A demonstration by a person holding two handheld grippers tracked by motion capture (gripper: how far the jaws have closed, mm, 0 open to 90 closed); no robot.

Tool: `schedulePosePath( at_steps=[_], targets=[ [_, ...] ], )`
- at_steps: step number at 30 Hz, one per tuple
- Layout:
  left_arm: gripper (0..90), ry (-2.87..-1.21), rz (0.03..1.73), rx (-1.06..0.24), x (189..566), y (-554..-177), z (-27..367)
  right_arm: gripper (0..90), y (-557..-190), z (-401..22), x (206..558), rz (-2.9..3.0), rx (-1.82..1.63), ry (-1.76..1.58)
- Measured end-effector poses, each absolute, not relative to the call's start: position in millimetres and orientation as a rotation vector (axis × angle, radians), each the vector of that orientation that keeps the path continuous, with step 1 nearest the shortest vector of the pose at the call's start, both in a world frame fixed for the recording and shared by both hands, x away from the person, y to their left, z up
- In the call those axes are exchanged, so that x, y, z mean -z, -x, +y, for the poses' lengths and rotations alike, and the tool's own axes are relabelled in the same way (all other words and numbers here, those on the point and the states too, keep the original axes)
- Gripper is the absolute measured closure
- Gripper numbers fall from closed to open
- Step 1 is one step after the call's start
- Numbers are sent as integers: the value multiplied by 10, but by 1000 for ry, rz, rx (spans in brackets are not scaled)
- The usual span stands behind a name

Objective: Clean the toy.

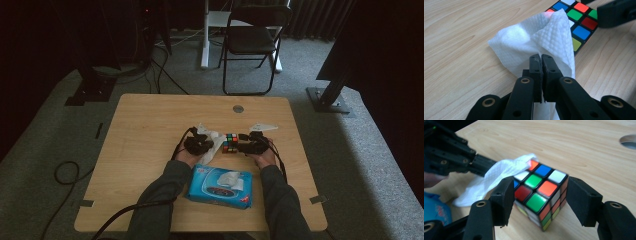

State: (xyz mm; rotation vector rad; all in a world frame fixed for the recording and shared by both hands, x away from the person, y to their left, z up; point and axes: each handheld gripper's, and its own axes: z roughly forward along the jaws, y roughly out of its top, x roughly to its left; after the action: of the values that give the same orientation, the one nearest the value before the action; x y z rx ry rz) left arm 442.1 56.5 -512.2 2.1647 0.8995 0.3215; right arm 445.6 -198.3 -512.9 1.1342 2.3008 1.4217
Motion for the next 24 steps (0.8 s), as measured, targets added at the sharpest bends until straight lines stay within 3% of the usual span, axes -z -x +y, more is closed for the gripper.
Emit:
schedulePosePath(
  at_steps=[6, 14, 24],
  targets=[
    [873, -2170, 905, -324, 5126, -4432, 567, 409, -4551, -1928, 5110, 2282, -1361, -1188],
    [873, -2179, 912, -320, 5158, -4439, 584, 503, -4577, -1868, 5135, 2320, -1405, -1195],
    [873, -2181, 911, -295, 5172, -4446, 542, 513, -4542, -1829, 5113, 2321, -1379, -1189]
  ],
)
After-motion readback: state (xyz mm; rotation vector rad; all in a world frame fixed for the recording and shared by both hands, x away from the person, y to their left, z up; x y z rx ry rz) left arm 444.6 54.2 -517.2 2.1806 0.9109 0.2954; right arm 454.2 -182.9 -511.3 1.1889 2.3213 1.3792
